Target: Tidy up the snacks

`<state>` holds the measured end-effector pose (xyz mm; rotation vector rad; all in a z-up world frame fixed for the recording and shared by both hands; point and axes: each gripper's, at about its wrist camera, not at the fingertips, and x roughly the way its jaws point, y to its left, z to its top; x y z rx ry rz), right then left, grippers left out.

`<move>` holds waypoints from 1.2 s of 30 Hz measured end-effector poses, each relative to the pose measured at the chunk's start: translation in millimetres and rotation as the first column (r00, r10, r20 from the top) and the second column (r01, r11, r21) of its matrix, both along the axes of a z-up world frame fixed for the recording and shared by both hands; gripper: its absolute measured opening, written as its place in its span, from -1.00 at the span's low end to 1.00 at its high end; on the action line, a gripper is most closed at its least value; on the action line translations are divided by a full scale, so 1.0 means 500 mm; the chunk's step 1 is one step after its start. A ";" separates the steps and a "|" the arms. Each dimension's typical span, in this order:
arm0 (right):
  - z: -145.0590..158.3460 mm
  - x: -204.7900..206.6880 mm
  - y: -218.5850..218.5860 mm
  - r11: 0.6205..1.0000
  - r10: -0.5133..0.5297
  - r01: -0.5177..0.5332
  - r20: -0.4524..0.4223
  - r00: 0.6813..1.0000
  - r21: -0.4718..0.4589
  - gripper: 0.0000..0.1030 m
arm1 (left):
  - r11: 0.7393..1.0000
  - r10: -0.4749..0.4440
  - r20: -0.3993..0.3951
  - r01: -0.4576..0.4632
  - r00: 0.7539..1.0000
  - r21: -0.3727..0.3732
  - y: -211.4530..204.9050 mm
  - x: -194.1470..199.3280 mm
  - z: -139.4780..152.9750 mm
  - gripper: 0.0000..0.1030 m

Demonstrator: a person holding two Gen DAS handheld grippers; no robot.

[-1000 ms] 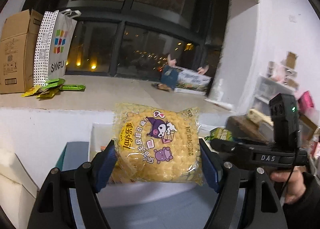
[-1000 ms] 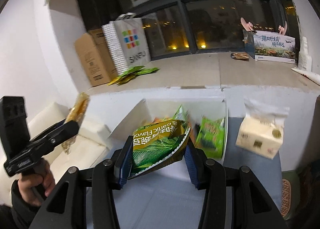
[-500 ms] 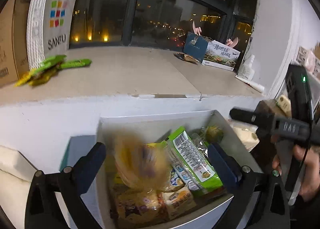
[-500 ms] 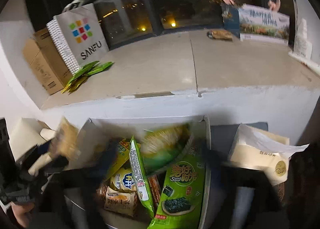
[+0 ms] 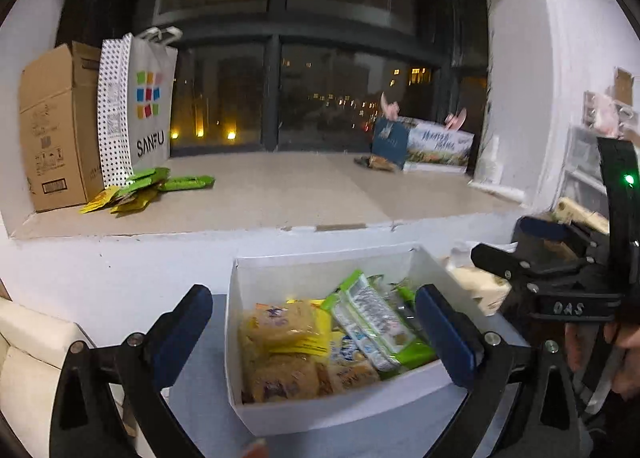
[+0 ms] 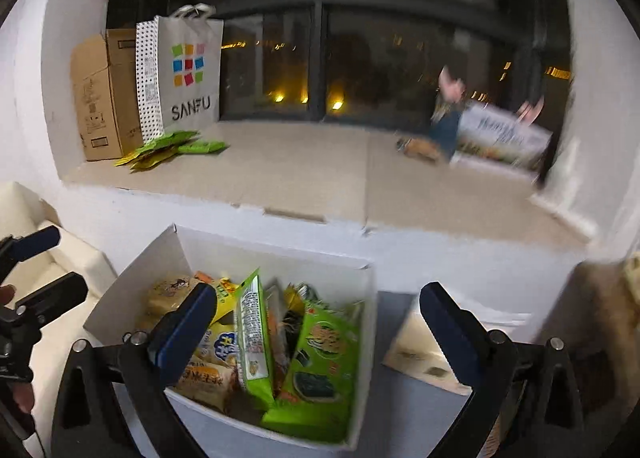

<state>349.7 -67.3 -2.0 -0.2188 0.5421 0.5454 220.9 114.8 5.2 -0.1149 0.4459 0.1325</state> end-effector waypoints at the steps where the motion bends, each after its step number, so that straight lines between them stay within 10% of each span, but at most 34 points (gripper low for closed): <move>1: 0.008 -0.019 -0.008 1.000 -0.002 0.002 0.016 1.000 0.009 1.00 | 1.000 -0.002 -0.011 0.002 1.000 -0.007 -0.007 -0.012 0.001 1.00; 21: 0.045 -0.452 -0.274 0.951 0.205 -0.197 -0.010 0.979 0.239 1.00 | 0.996 -0.021 -0.037 0.017 0.999 -0.086 -0.200 -0.402 0.036 1.00; 36: 0.027 -0.473 -0.287 0.954 0.198 -0.184 -0.036 0.980 0.235 1.00 | 0.999 -0.003 -0.038 0.002 0.999 -0.046 -0.210 -0.418 0.047 1.00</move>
